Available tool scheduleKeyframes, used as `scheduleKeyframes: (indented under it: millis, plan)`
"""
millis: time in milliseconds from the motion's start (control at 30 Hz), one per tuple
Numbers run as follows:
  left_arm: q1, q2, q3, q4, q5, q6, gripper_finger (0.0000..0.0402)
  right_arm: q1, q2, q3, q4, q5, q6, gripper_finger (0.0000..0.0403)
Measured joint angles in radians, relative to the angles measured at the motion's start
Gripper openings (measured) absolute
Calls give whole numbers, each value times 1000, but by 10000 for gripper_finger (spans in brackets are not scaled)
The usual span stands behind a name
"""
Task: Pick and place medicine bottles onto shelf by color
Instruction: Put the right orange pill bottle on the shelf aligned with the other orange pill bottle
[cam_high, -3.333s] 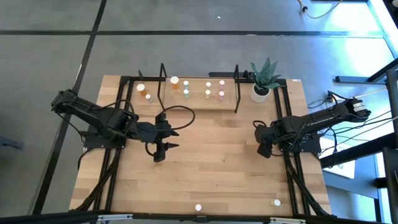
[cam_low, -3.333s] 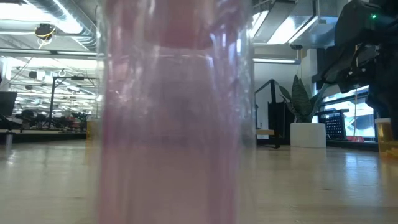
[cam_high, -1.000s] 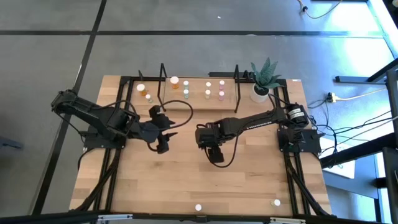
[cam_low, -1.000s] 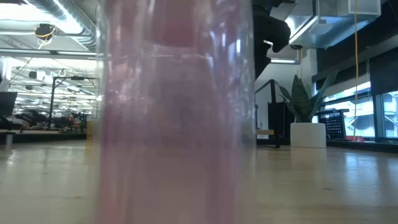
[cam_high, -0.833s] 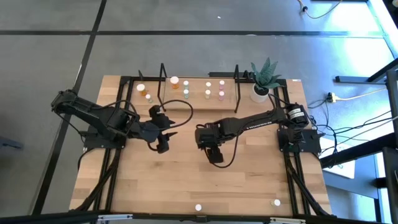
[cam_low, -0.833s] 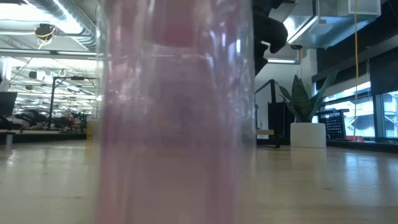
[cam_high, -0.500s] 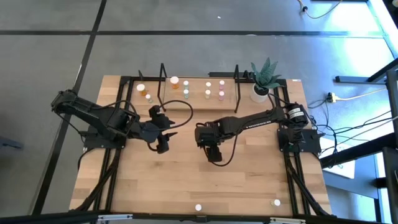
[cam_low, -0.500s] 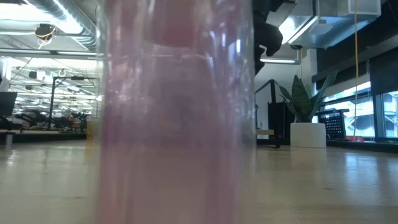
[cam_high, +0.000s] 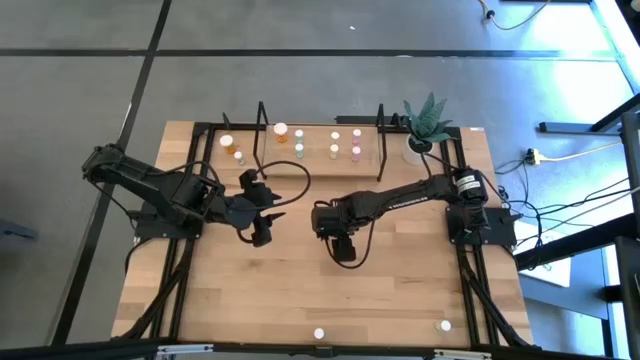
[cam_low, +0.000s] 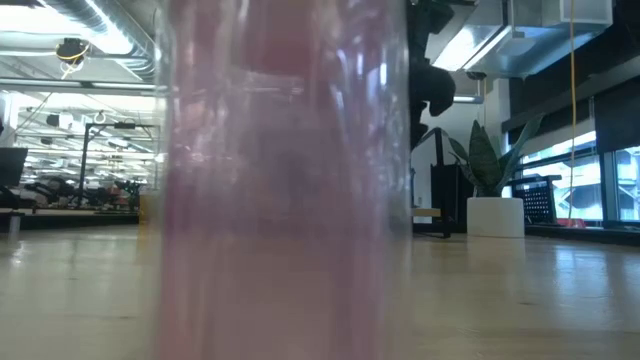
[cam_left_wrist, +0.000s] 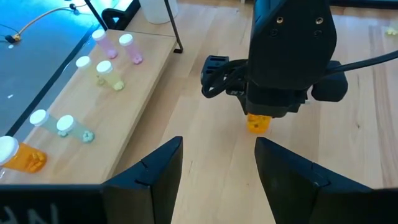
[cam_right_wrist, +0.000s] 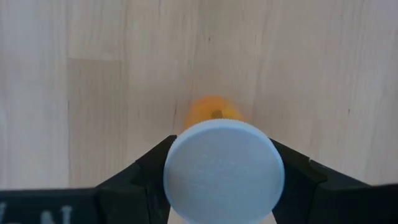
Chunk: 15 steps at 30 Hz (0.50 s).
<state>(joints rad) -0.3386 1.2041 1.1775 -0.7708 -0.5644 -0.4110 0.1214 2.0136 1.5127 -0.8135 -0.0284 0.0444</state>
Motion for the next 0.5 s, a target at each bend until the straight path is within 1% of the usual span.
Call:
scheduleKeyframes:
  millis: [133, 333, 500]
  plan:
    - [0, 0, 0, 0, 0, 0, 194, -1, 0, 0, 0, 0, 0, 205]
    - [0, 0, 0, 0, 0, 0, 194, -1, 0, 0, 0, 0, 3, 223]
    - [0, 0, 0, 0, 0, 0, 194, -1, 0, 0, 1, 0, 3, 226]
